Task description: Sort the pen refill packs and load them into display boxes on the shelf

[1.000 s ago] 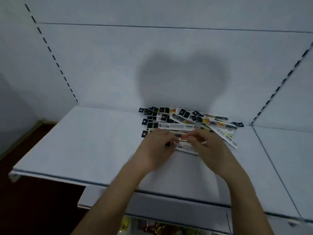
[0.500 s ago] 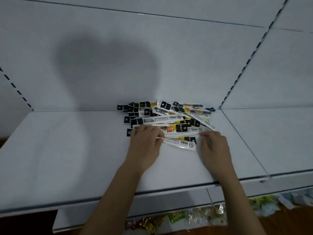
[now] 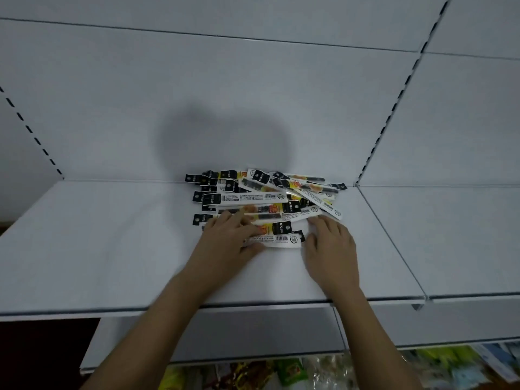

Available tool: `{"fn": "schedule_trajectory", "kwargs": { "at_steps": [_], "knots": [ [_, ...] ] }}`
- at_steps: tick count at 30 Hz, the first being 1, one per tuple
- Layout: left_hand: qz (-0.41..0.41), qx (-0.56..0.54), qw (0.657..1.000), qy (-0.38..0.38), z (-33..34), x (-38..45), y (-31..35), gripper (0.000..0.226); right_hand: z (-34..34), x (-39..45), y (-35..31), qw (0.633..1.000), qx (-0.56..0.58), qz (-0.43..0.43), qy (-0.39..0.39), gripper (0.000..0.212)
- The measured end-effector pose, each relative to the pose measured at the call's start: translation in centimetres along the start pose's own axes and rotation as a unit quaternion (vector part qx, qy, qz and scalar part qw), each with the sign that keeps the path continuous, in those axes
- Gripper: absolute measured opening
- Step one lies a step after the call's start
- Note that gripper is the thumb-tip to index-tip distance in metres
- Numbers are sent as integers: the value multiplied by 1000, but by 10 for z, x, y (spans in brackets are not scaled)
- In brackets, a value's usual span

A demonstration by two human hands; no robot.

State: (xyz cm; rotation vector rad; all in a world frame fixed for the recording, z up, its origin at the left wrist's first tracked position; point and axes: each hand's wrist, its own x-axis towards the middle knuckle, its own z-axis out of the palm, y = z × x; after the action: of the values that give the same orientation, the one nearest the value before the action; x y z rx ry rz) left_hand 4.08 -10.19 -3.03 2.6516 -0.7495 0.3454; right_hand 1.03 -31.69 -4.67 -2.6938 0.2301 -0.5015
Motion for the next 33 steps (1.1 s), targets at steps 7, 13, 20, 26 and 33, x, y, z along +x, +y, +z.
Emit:
{"fn": "schedule_trajectory", "kwargs": {
  "at_steps": [7,13,20,26,33],
  "knots": [
    [46,38,995,79,5,-9,5,27,0,-2,3,1000,5,-15,-8,38],
    [8,68,986,154,-5,-21,1,51,-2,-2,2,1000,9,-3,-12,41],
    [-71,-32,978,192,-26,-30,-4,22,-6,-1,-4,997,78,8,6,29],
    [-104,6,995,-9,-16,-14,-19,49,-5,10,-30,967,255,-10,-15,17],
    [-50,66,982,168,-11,-18,-22,19,9,24,-38,965,257,-56,-21,20]
  ]
}}
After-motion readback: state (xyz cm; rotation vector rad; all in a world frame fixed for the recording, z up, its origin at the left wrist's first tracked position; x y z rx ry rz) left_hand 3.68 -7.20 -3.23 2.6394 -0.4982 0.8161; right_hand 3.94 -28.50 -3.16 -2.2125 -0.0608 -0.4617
